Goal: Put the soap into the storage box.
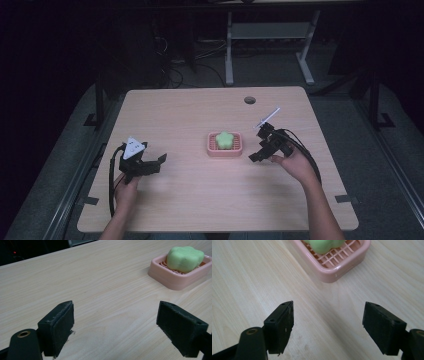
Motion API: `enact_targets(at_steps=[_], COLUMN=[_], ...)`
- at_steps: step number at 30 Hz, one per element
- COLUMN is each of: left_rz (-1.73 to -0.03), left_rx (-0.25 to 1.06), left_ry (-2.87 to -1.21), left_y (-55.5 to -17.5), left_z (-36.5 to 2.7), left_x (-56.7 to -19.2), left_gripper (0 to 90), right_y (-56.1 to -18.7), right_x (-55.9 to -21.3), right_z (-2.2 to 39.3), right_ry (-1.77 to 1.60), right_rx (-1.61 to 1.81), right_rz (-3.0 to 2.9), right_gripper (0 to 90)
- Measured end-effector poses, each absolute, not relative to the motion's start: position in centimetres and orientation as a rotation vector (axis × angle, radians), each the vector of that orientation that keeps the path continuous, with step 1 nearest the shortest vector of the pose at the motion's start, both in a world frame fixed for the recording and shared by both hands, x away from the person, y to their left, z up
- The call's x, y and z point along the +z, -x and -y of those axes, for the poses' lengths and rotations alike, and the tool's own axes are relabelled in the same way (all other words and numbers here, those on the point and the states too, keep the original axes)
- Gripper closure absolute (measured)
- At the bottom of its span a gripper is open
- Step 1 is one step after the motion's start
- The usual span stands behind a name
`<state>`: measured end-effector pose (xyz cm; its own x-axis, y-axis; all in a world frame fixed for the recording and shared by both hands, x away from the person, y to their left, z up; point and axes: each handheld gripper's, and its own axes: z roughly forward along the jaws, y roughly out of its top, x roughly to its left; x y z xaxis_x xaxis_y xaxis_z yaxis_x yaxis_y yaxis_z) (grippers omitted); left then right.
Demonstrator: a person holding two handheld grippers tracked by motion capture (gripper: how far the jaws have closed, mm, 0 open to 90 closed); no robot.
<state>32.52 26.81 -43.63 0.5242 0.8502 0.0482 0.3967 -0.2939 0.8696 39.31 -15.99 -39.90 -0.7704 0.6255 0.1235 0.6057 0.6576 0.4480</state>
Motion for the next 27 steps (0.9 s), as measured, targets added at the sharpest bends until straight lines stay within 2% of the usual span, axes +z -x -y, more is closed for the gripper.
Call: enact_targets(at_steps=[27], left_rz=[-1.010], left_rx=[0.658], left_ry=[-1.904], left_y=[-32.5], left_z=[-26.6], left_x=[-43.7], left_gripper=[14.3], right_y=[-36.2], right_x=[-41.6], right_z=[19.5], right_ry=[-1.107], right_rx=[0.767], right_rz=[-2.789], right_gripper=[24.5])
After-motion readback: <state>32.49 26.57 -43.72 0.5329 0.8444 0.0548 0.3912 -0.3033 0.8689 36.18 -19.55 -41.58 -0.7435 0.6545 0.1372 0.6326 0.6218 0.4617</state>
